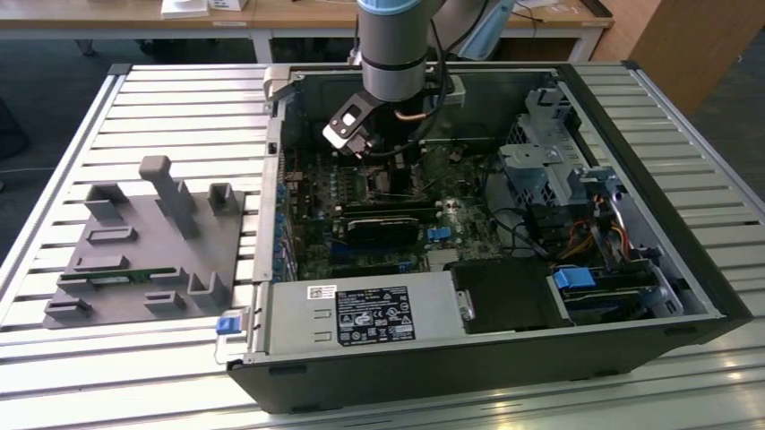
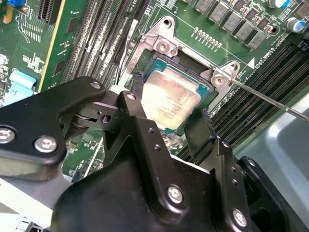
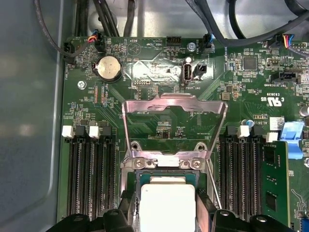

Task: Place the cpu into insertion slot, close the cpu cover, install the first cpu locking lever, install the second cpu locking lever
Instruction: 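Place the cpu into insertion slot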

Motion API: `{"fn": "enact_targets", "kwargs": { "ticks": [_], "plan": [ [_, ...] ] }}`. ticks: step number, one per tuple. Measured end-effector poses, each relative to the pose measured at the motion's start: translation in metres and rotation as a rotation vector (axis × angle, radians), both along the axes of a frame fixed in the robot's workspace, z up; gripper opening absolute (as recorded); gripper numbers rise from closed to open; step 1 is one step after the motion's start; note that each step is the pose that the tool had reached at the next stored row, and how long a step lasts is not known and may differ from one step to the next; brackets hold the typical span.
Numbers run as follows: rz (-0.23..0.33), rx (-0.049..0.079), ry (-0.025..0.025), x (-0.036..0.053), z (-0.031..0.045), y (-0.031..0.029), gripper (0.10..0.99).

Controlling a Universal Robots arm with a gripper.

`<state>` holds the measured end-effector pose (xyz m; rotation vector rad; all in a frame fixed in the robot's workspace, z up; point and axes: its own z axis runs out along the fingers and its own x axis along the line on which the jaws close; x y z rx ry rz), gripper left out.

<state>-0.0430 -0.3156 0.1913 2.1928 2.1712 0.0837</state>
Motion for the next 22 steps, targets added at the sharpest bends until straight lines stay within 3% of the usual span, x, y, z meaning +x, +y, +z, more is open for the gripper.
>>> {"fn": "enact_targets", "kwargs": {
  "ticks": [4, 11, 14, 17, 22],
  "plan": [
    [0.0, 0.0, -0.0001, 0.0, 0.0022, 0.0, 0.616],
    [0.0, 0.0, 0.0008, 0.0001, 0.0134, -0.0008, 0.604],
    [0.0, 0.001, 0.0009, 0.0001, 0.0136, -0.0045, 0.478],
    [0.0, 0.004, 0.0022, 0.0001, 0.0141, -0.008, 0.424],
    [0.0, 0.01, 0.0145, 0.0021, 0.0158, -0.0087, 0.188]
  ]
}}
